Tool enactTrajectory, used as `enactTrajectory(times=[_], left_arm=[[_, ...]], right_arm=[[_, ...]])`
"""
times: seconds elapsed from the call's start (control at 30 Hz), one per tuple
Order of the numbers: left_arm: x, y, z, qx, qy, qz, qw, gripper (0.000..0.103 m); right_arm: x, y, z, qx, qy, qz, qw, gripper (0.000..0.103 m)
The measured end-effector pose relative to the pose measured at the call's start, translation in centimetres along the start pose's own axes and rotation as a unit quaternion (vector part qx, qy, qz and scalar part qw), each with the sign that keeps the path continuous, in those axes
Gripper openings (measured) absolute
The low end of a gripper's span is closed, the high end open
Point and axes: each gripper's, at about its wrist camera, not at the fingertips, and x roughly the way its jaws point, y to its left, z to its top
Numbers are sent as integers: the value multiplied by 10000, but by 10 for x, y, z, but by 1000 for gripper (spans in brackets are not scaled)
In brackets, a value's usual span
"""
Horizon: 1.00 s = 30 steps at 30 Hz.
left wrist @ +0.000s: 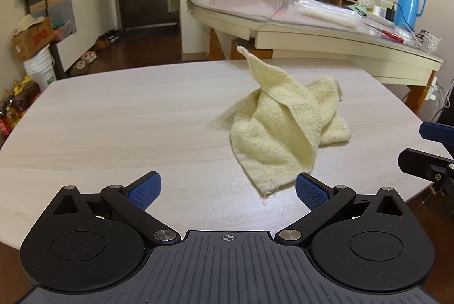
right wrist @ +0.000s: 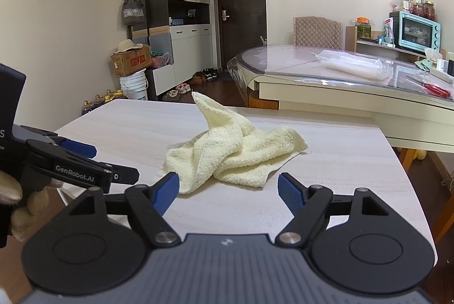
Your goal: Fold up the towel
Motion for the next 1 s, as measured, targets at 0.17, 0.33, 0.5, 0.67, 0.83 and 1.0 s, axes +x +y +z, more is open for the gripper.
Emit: enactTrajectory(times=[0.17, 0.33, 0.5, 0.67, 0.83, 1.0], left_arm=[[6, 6, 3, -12, 34, 17, 10000, 103], [14, 8, 4, -19, 88, 12, 10000, 103], [17, 13, 5, -21, 107, 14, 9999, 103], [21, 23, 9, -46, 86, 91, 9999, 103], [28, 35, 12, -69, 118, 172, 9998, 103], [37, 46, 14, -84, 155, 206, 9996, 103]], right_arm=[[8, 0, 5, -29, 33, 17, 10000, 79], [18, -1, 7, -40, 85, 43, 9999, 79], [25, -2, 10, -54, 132, 62, 9999, 79], [37, 0, 23, -236, 144, 128, 9995, 79], [63, 8, 46, -543, 119, 262, 9981, 78], [104, 19, 66, -901, 175, 420, 9949, 70]])
